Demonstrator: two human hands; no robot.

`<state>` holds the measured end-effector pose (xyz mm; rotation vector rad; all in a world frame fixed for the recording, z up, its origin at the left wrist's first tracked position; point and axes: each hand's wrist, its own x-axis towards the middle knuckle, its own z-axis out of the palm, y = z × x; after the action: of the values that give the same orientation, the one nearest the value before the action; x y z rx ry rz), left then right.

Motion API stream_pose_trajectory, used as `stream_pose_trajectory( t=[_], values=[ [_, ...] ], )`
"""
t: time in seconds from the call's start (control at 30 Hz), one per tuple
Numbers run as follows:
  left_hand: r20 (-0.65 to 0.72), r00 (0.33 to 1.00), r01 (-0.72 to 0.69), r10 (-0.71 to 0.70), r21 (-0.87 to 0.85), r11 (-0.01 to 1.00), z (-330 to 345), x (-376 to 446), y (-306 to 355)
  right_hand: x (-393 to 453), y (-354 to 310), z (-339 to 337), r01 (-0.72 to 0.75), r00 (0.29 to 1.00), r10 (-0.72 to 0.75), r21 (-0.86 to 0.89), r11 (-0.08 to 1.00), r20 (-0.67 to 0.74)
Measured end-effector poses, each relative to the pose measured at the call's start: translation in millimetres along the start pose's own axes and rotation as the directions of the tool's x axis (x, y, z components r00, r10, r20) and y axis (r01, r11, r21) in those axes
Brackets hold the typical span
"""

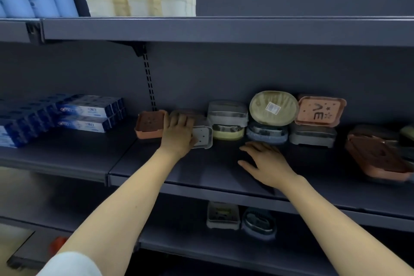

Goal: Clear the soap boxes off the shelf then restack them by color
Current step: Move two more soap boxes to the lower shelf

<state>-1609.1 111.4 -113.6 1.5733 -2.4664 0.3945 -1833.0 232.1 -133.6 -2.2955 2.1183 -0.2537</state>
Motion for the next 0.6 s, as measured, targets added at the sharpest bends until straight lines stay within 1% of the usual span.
stream_pose_trajectory(
  t=[0.13,0.23,0.3,0.4,0.5,0.57,0.6],
  values=[
    [-0.006,1.0,0.003,-0.003,-0.121,0.993,-4,-10,-3,5,-15,6,-0.016,1.0,0.016,0.015,1.0,-0.009],
    [-0.003,1.0,0.021,-0.022,-0.115,0.993,-8,-13,-7,6,-23,12,-0.02,1.0,0.02,0.011,1.0,-0.018],
    [-0.034,0.999,-0.01,0.006,-0.117,0.993,-7,-19,-8,6,-27,15,-0.03,0.999,0.031,0.011,0.999,-0.026],
    [-0.211,0.969,-0.163,0.13,-0.146,0.976,-1,-33,-4,3,-28,19,-0.055,0.998,0.055,-0.003,0.998,-0.044],
    [-0.343,0.896,-0.33,0.282,-0.088,0.94,7,-45,1,-1,-26,20,-0.104,0.992,0.102,-0.013,0.995,-0.076],
    [-0.35,0.861,-0.43,0.368,-0.117,0.895,11,-55,7,-3,-24,20,-0.135,0.985,0.133,-0.011,0.991,-0.106],
    [-0.329,0.86,-0.453,0.39,-0.139,0.881,13,-58,9,-3,-22,20,-0.144,0.983,0.142,-0.007,0.99,-0.115]
  ],
)
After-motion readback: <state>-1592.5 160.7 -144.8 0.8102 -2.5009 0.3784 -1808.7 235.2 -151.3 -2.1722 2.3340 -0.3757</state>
